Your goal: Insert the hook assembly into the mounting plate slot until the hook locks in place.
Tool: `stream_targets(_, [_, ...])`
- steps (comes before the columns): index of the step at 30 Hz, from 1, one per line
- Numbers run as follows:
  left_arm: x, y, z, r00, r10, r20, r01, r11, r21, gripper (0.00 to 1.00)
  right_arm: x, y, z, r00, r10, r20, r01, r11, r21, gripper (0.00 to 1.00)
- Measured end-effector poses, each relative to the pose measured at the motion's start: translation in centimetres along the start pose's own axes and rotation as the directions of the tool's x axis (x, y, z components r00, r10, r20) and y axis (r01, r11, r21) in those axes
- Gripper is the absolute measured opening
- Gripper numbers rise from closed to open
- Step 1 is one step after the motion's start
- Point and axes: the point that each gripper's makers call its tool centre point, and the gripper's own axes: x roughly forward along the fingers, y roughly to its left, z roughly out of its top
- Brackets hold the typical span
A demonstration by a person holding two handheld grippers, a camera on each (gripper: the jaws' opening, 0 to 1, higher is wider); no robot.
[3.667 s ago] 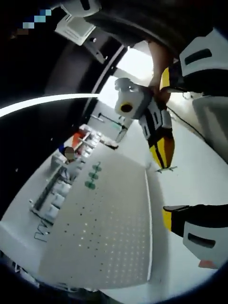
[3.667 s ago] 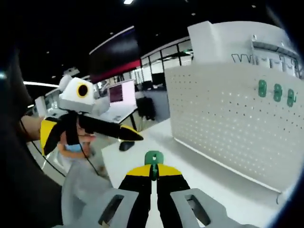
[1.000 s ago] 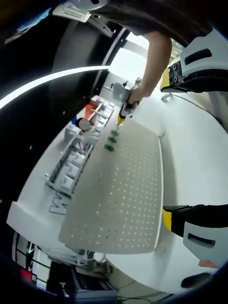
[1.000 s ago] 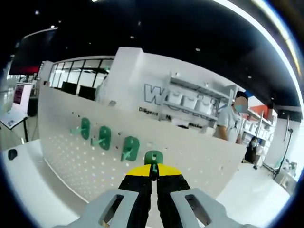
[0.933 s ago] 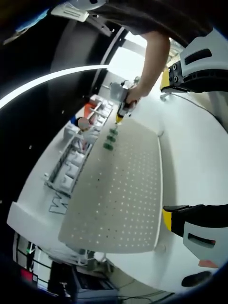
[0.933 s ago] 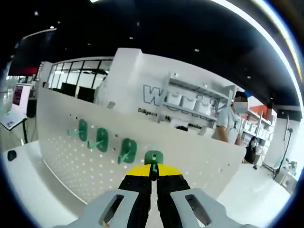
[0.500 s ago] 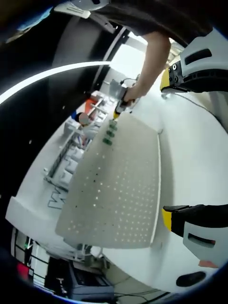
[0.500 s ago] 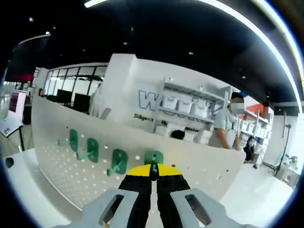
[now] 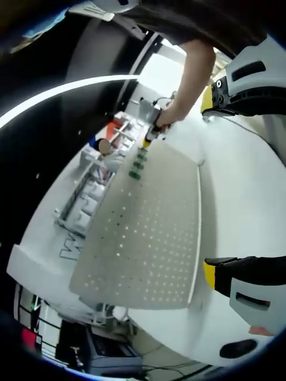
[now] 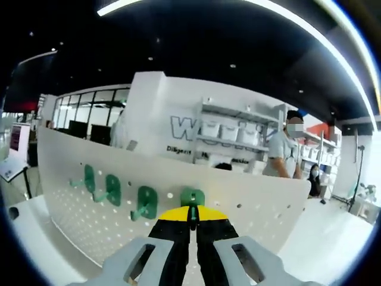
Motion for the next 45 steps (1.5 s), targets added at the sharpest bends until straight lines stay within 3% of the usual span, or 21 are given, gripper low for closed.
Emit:
stream_targets(16, [0.0, 0.0, -0.2, 1.0, 0.001, 0.005, -0.001, 1.0, -0.008, 1.0, 0.3, -0.2, -0.7, 1.0, -0.013, -0.006, 0.013, 0.999, 0.041, 0.01])
stream_targets(18, [0.0, 0.1, -0.2, 1.0, 0.0, 0.005, 0.0, 1.0, -0.008, 1.0, 0.2, -0.3, -0.7, 1.0, -0.014, 0.003, 0.014, 0.998, 0.058, 0.0])
stream_targets(20, [-0.1, 0.1, -0.2, 1.0, 0.001, 0.006, -0.001, 1.0, -0.008, 1.0, -0.2, -0.5, 0.4, 0.996, -0.028, 0.089, 0.018, 0.993, 0.114, 0.0])
stream_targets(21, [-0.1, 0.2, -0.1, 1.0, 0.002, 0.007, -0.002, 1.0, -0.011, 1.0, -0.6, -0.8, 0.0, 0.996, -0.039, 0.074, 0.033, 0.996, 0.085, 0.0])
stream_targets(24, [-0.2, 0.3, -0.2, 1.0, 0.003, 0.008, -0.003, 1.0, -0.014, 1.0, -0.9, -0.7, 0.4, 0.994, -0.033, 0.1, 0.022, 0.995, 0.102, 0.0])
stream_targets(28, [0.0, 0.4, -0.2, 1.0, 0.003, 0.002, -0.003, 1.0, -0.012, 1.0, -0.5, -0.1, 0.5, 0.995, -0.003, 0.095, -0.006, 0.996, 0.094, 0.0])
stream_targets(45, [0.1, 0.6, -0.1, 1.0, 0.007, 0.008, -0.007, 1.0, -0.012, 1.0, -0.3, 0.4, -0.2, 0.997, -0.007, 0.077, -0.003, 0.991, 0.136, 0.0])
